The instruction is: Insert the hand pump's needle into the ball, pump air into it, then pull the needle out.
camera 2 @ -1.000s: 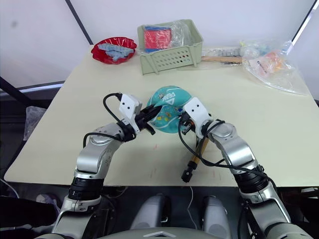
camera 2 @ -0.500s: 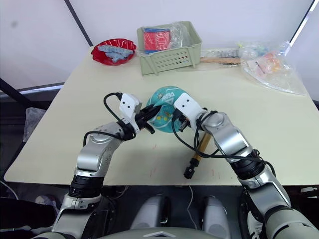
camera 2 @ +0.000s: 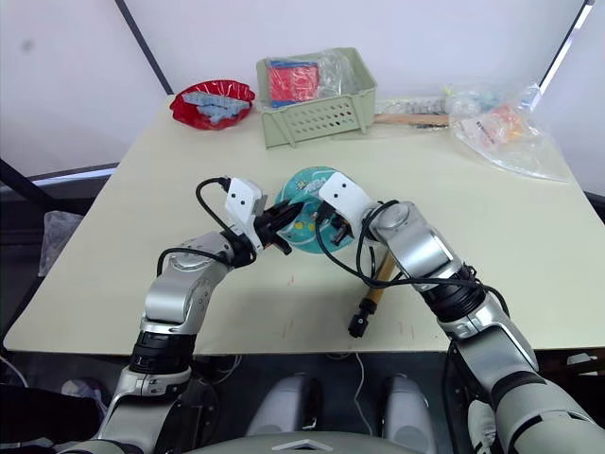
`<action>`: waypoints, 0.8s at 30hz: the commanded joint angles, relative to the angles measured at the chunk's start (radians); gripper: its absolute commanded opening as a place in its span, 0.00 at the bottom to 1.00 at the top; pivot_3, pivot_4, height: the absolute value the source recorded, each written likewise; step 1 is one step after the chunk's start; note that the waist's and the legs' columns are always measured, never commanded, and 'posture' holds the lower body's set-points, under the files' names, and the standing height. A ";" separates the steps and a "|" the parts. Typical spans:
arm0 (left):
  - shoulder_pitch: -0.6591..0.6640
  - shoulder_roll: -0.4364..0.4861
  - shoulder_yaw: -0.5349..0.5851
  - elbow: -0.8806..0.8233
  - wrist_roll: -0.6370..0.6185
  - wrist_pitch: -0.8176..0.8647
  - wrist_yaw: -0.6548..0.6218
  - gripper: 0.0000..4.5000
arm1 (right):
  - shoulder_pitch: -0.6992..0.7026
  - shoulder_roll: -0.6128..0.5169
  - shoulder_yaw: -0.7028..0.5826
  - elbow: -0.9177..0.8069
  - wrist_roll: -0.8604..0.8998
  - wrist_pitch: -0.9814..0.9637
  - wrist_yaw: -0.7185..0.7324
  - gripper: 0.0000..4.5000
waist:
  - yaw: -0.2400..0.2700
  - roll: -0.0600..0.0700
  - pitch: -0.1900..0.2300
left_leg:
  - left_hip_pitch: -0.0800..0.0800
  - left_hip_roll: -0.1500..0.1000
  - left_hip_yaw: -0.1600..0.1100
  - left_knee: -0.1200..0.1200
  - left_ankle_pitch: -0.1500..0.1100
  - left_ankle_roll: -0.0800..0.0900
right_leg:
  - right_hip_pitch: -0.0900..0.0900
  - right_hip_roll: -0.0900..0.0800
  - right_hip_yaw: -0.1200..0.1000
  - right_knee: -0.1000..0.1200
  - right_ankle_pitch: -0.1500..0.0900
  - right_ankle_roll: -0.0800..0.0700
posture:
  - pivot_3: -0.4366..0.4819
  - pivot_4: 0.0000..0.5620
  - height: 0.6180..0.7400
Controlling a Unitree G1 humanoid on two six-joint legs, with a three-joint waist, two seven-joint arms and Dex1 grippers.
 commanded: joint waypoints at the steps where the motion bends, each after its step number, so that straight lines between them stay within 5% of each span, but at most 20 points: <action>1: 0.040 -0.023 -0.096 0.034 -0.024 0.061 -0.047 0.00 | 0.007 0.020 0.051 0.068 -0.001 0.010 0.019 0.06 | -0.003 0.000 -0.003 | 0.000 0.000 0.000 0.000 0.000 0.000 | 0.000 0.000 0.000 0.000 0.000 0.000 | 0.48 0.27 0.98; 24: 0.043 -0.027 -0.088 0.034 -0.023 0.065 -0.036 0.00 | -0.016 0.053 0.115 0.229 -0.089 -0.012 0.075 0.06 | -0.011 0.002 -0.017 | 0.001 0.001 0.000 -0.002 0.000 0.000 | 0.000 0.000 0.000 -0.001 -0.002 -0.003 | 0.48 0.27 0.98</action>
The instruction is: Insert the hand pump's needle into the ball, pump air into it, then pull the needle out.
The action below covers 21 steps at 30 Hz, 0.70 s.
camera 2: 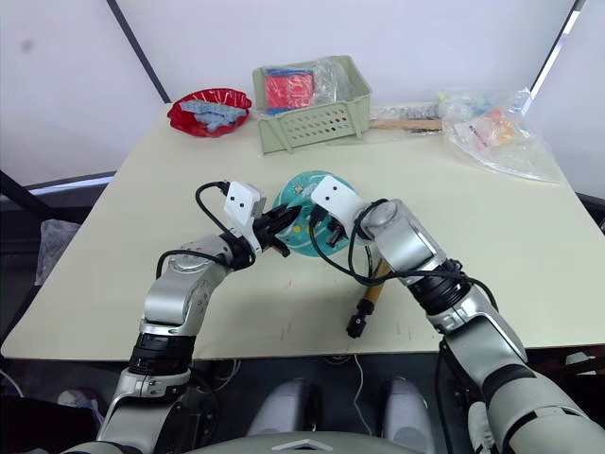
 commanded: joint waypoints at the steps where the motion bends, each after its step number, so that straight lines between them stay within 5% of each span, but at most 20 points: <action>1: 0.037 -0.025 -0.092 0.025 -0.024 0.053 -0.042 0.00 | 0.033 0.017 0.075 0.113 -0.014 0.020 0.012 0.06 | 0.000 0.000 0.000 | 0.000 0.000 0.000 0.000 0.000 0.000 | 0.000 0.000 0.000 0.000 0.000 0.000 | 0.48 0.27 0.98; 21: 0.042 -0.025 -0.091 0.020 -0.025 0.054 -0.038 0.00 | 0.017 0.086 0.101 0.378 -0.120 -0.105 0.021 0.06 | -0.004 0.001 -0.014 | 0.003 0.001 0.000 -0.004 0.000 0.000 | 0.001 0.000 0.000 -0.001 -0.002 -0.003 | 0.48 0.27 0.98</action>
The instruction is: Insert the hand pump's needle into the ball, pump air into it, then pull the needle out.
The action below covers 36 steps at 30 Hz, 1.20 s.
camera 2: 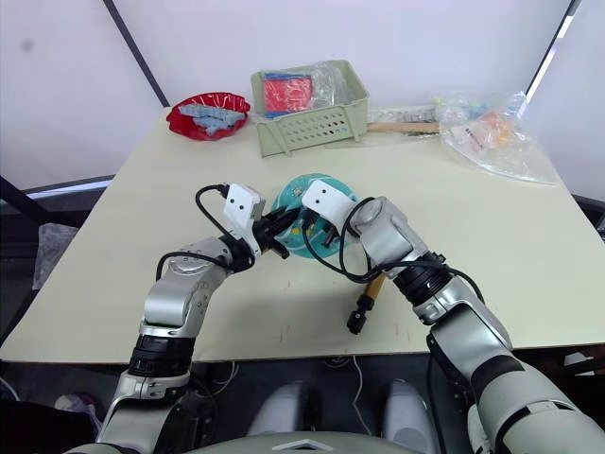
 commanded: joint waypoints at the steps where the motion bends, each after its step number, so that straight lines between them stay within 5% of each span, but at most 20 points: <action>1: 0.031 -0.026 -0.093 0.011 -0.026 0.045 -0.047 0.00 | 0.066 0.018 0.065 0.180 -0.028 0.002 -0.006 0.06 | -0.001 -0.002 -0.003 | 0.001 0.000 0.000 0.000 0.000 0.000 | 0.001 0.000 0.000 0.000 0.000 0.000 | 0.48 0.27 0.98; 8: 0.031 -0.025 -0.095 0.011 -0.025 0.047 -0.046 0.00 | 0.075 0.031 0.021 0.164 -0.035 -0.039 -0.004 0.06 | -0.001 -0.002 -0.004 | 0.015 0.002 0.000 -0.011 -0.003 -0.005 | 0.010 0.000 0.003 -0.006 -0.001 -0.001 | 0.48 0.27 0.98; 13: 0.026 -0.026 -0.096 0.019 -0.023 0.041 -0.050 0.00 | 0.111 -0.002 -0.065 -0.005 -0.008 -0.063 -0.013 0.06 | 0.001 0.000 -0.003 | 0.015 0.002 -0.001 -0.012 -0.003 -0.005 | 0.010 0.001 0.002 -0.008 -0.001 -0.001 | 0.48 0.27 0.98; 29: -0.014 -0.016 -0.112 0.065 -0.003 0.006 -0.092 0.00 | 0.267 -0.092 -0.182 -0.368 0.070 -0.075 -0.006 0.06 | 0.038 0.005 0.023 | -0.007 -0.004 -0.008 -0.013 0.000 0.000 | -0.002 -0.001 -0.004 -0.015 0.002 0.004 | 0.48 0.27 0.98; 30: -0.016 -0.016 -0.112 0.067 -0.002 0.004 -0.093 0.00 | 0.275 -0.101 -0.183 -0.379 0.070 -0.076 -0.004 0.29 | 0.040 0.005 0.024 | -0.007 -0.004 -0.008 -0.013 0.000 0.000 | -0.002 -0.001 -0.004 -0.016 0.002 0.004 | 0.48 0.27 0.98; 35: -0.021 -0.017 -0.117 0.074 0.000 -0.005 -0.095 0.00 | 0.318 -0.125 -0.243 -0.438 0.113 -0.115 -0.012 0.79 | 0.051 0.005 0.027 | -0.011 -0.005 -0.011 -0.013 0.000 0.000 | -0.002 -0.001 -0.006 -0.017 0.002 0.004 | 0.48 0.27 0.98; 36: -0.021 -0.018 -0.118 0.072 0.000 -0.004 -0.094 0.00 | 0.328 -0.134 -0.256 -0.450 0.124 -0.115 -0.011 0.79 | 0.053 0.005 0.027 | -0.013 -0.006 -0.012 -0.012 0.000 0.000 | -0.003 -0.001 -0.006 -0.017 0.002 0.004 | 0.48 0.27 0.98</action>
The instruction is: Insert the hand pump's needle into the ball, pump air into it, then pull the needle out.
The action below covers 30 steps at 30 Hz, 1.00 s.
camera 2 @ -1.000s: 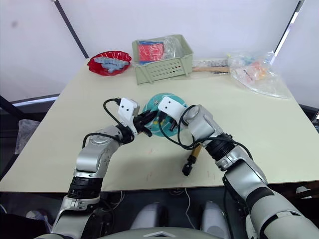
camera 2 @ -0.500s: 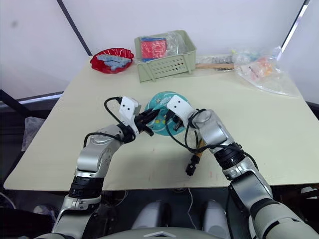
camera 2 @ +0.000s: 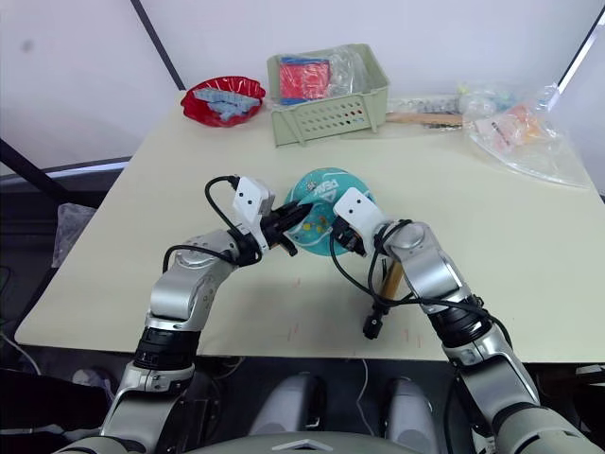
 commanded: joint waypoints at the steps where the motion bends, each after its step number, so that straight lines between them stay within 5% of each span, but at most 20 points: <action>1: 0.030 -0.013 -0.082 0.063 0.003 0.031 -0.029 0.00 | 0.026 -0.030 -0.067 -0.084 0.045 -0.023 0.007 0.79 | 0.003 0.000 0.000 | -0.003 0.000 -0.001 0.001 0.000 0.000 | -0.002 0.001 0.000 0.000 0.000 0.000 | 0.48 0.27 0.98; 19: 0.032 0.004 -0.095 0.055 0.011 0.021 -0.041 0.00 | 0.414 -0.201 -0.423 -0.307 0.380 -0.450 0.201 0.79 | 0.007 -0.003 0.005 | -0.007 -0.012 -0.014 0.003 0.000 0.000 | 0.000 0.001 0.002 0.000 -0.004 0.007 | 0.48 0.27 0.98; 23: 0.034 0.006 -0.099 0.062 0.013 0.011 -0.044 0.00 | 0.507 -0.236 -0.532 -0.320 0.482 -0.467 0.230 0.98 | 0.008 -0.004 0.005 | -0.007 -0.013 -0.014 0.003 0.000 0.000 | 0.001 0.001 0.002 0.000 -0.004 0.007 | 0.48 0.27 0.98; 30: 0.008 0.016 -0.103 0.109 0.014 -0.017 -0.062 0.00 | 0.693 -0.292 -0.683 -0.288 0.621 -0.572 0.377 0.98 | 0.011 -0.004 0.005 | -0.006 -0.013 -0.014 0.003 0.000 0.001 | 0.003 0.000 0.001 0.000 -0.004 0.007 | 0.48 0.27 0.98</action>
